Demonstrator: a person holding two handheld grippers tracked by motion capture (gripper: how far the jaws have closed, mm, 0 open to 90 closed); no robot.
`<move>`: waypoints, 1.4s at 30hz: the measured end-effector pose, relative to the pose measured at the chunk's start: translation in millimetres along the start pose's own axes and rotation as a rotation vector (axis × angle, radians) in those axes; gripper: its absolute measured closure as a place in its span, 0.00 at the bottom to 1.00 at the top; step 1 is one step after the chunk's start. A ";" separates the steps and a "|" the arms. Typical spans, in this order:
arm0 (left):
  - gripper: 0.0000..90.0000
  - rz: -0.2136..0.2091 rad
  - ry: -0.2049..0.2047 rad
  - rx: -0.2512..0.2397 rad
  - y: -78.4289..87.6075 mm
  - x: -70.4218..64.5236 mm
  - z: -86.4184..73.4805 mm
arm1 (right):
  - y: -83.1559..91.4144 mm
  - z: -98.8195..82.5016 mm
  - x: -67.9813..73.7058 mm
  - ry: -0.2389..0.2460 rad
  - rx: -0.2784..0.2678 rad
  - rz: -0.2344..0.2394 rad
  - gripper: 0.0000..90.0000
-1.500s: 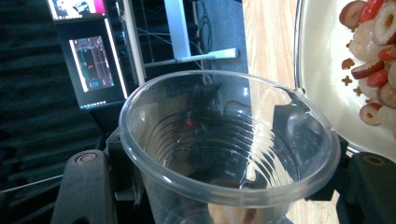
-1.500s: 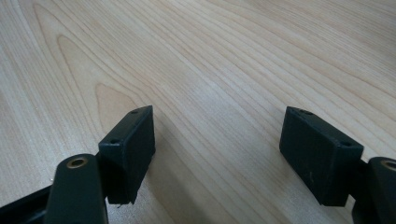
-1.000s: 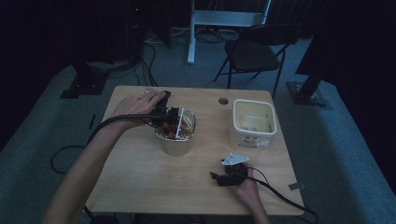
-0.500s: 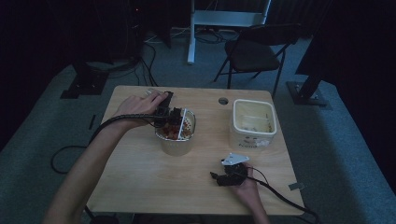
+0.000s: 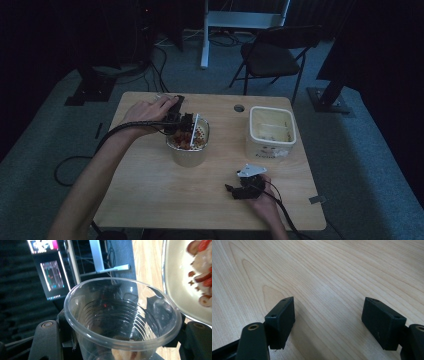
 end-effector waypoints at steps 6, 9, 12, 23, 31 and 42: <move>0.38 -0.009 -0.043 0.009 -0.9 -11.2 0.6 | -0.1 0.0 0.1 -0.001 0.000 -0.002 0.29; 0.38 -0.010 -0.006 0.005 -1.0 -9.8 0.8 | -0.1 0.0 0.1 0.000 0.000 -0.002 0.29; 0.38 -0.033 0.122 -0.011 0.5 -2.7 -0.1 | -0.1 0.0 0.2 -0.001 0.000 -0.001 0.29; 0.38 -0.268 0.624 -0.136 4.2 19.0 -10.2 | -0.1 0.0 0.1 0.000 0.000 -0.003 0.29; 0.38 -0.422 0.940 -0.240 6.1 37.9 -25.0 | -0.1 0.0 0.1 0.000 0.000 -0.003 0.29; 0.38 -0.521 1.215 -0.318 1.1 47.2 -42.2 | -0.3 0.1 0.0 0.000 -0.001 -0.003 0.29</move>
Point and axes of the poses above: each handheld gripper's, and its own axes: y roughly backward along the jaws, z roughly out of its top, x roughly to its left, the point moved 5 cm from there along -y, roughly forward along the jaws, and after that the axes turned 12 degrees about z, right-handed, at the moved point
